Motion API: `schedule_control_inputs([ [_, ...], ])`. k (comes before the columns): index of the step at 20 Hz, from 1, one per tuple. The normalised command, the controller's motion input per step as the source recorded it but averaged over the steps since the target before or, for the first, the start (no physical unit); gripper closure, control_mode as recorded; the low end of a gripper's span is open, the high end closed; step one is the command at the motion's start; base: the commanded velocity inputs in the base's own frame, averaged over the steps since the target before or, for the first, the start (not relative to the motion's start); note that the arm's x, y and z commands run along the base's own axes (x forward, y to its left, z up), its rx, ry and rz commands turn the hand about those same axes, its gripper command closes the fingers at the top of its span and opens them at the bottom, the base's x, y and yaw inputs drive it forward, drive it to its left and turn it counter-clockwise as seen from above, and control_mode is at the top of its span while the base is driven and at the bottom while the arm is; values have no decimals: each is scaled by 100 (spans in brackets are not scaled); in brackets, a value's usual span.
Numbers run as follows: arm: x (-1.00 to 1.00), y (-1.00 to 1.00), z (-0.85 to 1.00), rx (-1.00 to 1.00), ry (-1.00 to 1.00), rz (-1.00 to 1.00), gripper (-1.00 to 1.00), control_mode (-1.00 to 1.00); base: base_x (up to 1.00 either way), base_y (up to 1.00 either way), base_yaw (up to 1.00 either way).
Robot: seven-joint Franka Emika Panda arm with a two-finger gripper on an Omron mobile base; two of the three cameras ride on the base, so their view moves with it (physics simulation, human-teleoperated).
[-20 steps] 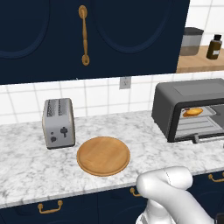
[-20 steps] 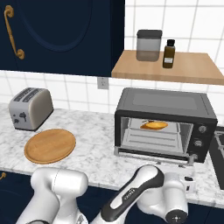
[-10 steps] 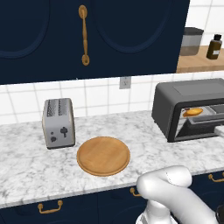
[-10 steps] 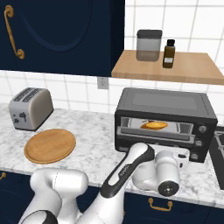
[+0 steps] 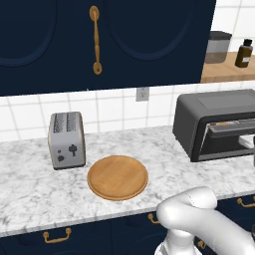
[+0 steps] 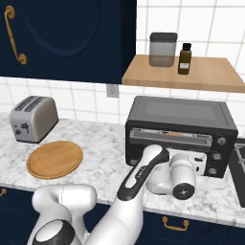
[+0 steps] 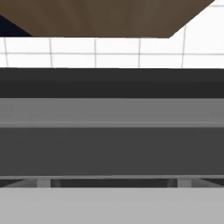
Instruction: Pick up the kebab skewer and baguette bread, and place them inside the toaster oven. Close the toaster oven door and start by setting the timer.
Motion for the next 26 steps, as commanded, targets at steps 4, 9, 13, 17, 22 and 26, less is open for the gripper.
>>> schedule_control_inputs([
  [4,30,0,0,0,0,0,-100,-100,0,0,0],
  [9,44,0,0,0,0,0,-100,-100,0,0,0],
  [13,36,0,0,0,0,0,-100,-100,0,0,0],
  [17,-17,-9,0,0,0,0,-100,-100,0,0,0],
  [22,-65,-29,0,0,0,0,-100,-100,0,0,0],
  [26,-57,-49,0,0,0,0,-100,-100,0,0,0],
])
